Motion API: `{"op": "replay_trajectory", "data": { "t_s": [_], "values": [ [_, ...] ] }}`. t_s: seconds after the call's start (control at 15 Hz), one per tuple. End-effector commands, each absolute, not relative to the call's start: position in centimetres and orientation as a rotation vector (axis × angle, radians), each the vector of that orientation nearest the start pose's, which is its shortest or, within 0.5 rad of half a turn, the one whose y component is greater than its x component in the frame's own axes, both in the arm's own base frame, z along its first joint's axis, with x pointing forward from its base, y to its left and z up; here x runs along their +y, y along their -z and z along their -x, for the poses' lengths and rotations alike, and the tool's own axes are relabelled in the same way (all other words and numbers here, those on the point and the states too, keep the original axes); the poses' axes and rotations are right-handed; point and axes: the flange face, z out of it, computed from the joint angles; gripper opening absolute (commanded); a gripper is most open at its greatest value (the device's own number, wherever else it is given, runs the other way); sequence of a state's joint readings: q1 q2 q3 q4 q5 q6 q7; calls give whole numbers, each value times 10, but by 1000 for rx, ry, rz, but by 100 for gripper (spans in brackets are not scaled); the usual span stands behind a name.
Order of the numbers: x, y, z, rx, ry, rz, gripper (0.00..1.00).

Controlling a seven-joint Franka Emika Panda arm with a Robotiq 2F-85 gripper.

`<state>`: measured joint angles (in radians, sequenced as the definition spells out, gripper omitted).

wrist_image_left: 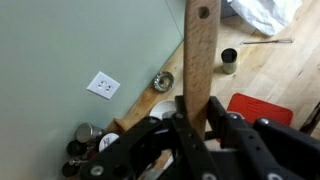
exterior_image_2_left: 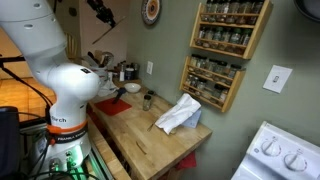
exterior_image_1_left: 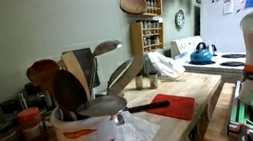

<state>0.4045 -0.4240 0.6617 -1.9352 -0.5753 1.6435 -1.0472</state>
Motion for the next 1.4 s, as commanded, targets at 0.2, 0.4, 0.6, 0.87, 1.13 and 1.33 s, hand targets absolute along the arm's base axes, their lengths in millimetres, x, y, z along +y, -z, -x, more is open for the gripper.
{"op": "replay_trajectory", "data": {
  "t_s": [0.2, 0.4, 0.6, 0.87, 1.13, 1.33],
  "values": [
    [400, -651, -214, 2008, -42, -1147, 26],
    [400, -652, -214, 2007, -43, -1147, 26],
    [414, -653, -213, 2023, -42, -1089, 7],
    [449, -656, -203, 2015, 9, -960, 7],
    [478, -655, -188, 1972, 82, -870, 7],
    [496, -654, -183, 1993, 105, -863, 7]
  ]
}}
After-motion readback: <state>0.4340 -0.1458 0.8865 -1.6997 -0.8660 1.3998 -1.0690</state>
